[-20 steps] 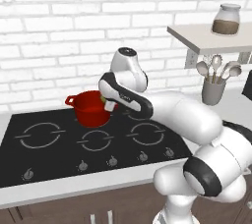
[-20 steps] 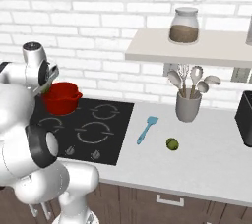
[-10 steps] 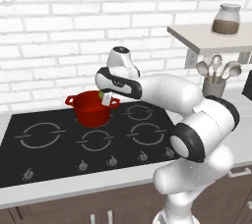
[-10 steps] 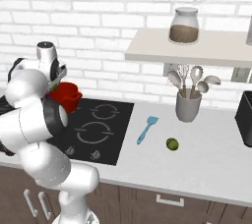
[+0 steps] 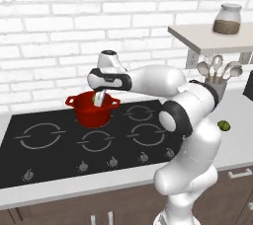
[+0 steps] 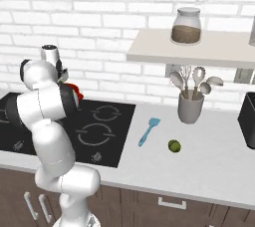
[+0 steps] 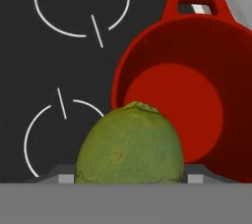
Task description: Put the lime and lime in the pot. Retrieve the spatula and lightly stir the vegetables in the pot.
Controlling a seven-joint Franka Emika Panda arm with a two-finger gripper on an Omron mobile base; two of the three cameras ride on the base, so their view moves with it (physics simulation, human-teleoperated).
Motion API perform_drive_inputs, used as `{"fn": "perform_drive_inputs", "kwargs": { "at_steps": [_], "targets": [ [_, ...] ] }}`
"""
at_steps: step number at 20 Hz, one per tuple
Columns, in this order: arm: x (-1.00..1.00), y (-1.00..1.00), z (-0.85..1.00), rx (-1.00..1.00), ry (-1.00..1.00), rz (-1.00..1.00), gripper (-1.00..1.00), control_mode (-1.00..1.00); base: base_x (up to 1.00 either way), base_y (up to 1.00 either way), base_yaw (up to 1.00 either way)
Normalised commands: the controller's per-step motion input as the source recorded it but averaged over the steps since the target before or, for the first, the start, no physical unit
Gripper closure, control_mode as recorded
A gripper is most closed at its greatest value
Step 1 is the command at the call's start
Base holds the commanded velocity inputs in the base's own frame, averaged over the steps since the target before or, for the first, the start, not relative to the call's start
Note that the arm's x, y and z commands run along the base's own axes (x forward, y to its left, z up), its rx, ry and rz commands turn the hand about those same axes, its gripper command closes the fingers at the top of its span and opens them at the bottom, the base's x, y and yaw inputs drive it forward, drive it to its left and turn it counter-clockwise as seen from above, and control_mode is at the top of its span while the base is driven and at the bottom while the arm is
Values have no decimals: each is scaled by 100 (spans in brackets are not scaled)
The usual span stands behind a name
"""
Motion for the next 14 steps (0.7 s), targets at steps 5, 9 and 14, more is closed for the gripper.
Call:
{"fn": "perform_drive_inputs", "kwargs": {
  "at_steps": [5,9,14],
  "targets": [
    [29,1,-24,0,-1,0,100,-100,0,0,0],
    [22,0,-29,0,0,0,100,-100,0,0,0],
    [12,0,-26,0,0,0,100,-100,0,0,0]
  ]
}}
